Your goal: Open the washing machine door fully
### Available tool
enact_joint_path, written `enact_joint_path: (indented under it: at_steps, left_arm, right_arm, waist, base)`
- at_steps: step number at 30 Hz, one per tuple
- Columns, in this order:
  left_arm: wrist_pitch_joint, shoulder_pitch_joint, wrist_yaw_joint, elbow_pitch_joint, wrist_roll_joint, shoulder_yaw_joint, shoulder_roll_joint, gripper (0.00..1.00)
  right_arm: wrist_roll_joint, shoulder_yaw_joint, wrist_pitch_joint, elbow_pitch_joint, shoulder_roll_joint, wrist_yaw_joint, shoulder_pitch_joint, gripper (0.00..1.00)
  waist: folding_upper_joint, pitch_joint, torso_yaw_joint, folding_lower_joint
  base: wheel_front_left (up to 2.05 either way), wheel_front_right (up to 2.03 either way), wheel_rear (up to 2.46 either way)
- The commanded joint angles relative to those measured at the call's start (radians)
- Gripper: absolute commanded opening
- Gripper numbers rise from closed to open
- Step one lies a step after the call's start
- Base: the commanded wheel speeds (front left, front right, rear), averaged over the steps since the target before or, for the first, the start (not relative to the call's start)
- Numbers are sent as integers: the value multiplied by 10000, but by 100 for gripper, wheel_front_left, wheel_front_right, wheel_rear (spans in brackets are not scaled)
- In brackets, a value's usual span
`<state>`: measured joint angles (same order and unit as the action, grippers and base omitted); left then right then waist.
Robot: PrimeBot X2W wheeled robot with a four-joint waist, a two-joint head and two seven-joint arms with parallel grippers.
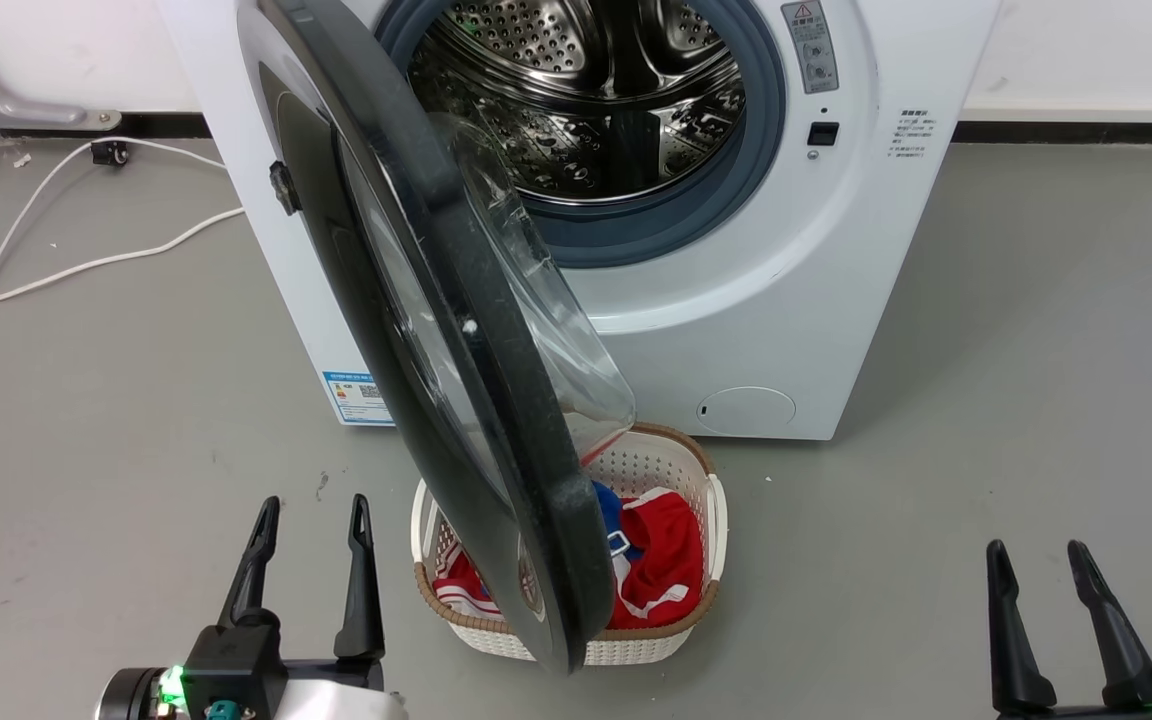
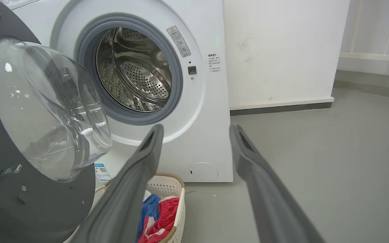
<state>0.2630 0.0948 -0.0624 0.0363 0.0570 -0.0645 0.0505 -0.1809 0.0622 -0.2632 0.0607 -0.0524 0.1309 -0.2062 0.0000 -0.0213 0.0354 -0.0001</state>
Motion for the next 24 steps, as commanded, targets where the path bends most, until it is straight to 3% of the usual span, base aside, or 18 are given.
enact_joint_path:
  at_steps: [1, 4, 5, 6, 7, 15, 24]
  left_arm:
    - [27, 76, -25, 0, 16, 25, 1, 100]
    - [27, 107, -43, -18, 2, 62, 1, 100]
    - [27, 116, -42, -53, -3, 78, 3, 94]
    - [27, 104, -54, -66, -36, 98, 3, 31]
    - [27, 92, -56, -75, -50, 105, 1, 0]
    - [27, -159, -113, 394, -113, 374, 1, 0]
    - [26, -704, -18, 2725, -681, 90, 103, 0]
  right_arm:
    - [-127, 9, -19, -30, 31, -2, -146, 100]
    - [-306, 16, -20, -51, 33, -2, -207, 100]
    - [-332, 10, -19, -60, 34, -2, -221, 100]
    - [-371, 4, -19, -67, 34, -2, -227, 100]
    - [-396, 3, -19, -80, 35, -2, -230, 100]
    - [-483, 12, -20, -146, 35, -2, -214, 100]
    - [-518, -37, -20, -65, 34, -2, -263, 100]
  waist:
    - [0, -11, -1, 1]
    - [0, -38, -10, 1]
    - [0, -44, -10, 1]
    - [0, -52, -12, 1]
    - [0, -57, -12, 1]
    - [0, 36, 5, 1]
    - [0, 145, 22, 1]
  base:
    - [0, 0, 0]
    - [0, 0, 0]
    - [0, 0, 0]
    - [0, 0, 0]
    - [0, 0, 0]
    - [0, 0, 0]
    - [0, 0, 0]
